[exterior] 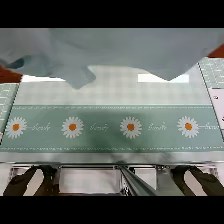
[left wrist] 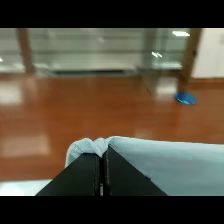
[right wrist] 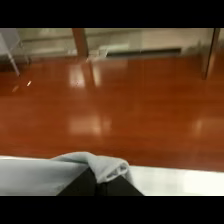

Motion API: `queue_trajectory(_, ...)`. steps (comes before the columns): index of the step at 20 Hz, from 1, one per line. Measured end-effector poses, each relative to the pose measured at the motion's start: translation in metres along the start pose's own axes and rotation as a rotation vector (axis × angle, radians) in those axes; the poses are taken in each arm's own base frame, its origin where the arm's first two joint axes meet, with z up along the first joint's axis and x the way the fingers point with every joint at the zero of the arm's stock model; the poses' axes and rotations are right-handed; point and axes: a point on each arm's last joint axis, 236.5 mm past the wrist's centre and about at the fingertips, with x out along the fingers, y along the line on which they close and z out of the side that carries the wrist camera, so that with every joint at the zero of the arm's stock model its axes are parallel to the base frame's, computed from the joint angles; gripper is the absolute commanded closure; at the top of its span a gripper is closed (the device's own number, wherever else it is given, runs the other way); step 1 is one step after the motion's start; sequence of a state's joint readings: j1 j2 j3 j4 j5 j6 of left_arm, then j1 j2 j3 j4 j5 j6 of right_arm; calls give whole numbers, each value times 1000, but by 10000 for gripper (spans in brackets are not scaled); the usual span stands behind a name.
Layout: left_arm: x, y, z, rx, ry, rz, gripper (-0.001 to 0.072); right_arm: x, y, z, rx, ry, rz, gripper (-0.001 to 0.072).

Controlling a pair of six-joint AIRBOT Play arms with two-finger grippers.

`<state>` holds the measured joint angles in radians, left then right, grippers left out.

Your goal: Fold the shirts.

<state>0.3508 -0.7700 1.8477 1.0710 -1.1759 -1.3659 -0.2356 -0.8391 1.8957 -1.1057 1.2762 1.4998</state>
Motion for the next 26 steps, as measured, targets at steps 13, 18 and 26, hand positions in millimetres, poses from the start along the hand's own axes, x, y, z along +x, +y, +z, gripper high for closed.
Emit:
queue_trajectory(13,-39,26,-84,-19,226,171,687,-47,-5,-90,30,246,-95,676)
queue_trajectory(18,69,41,-215,-191,518,103,686,49,-32,-163,170,430,-9,676)
queue_trajectory(26,215,45,-380,-377,760,100,686,229,-113,-293,400,655,2,676)
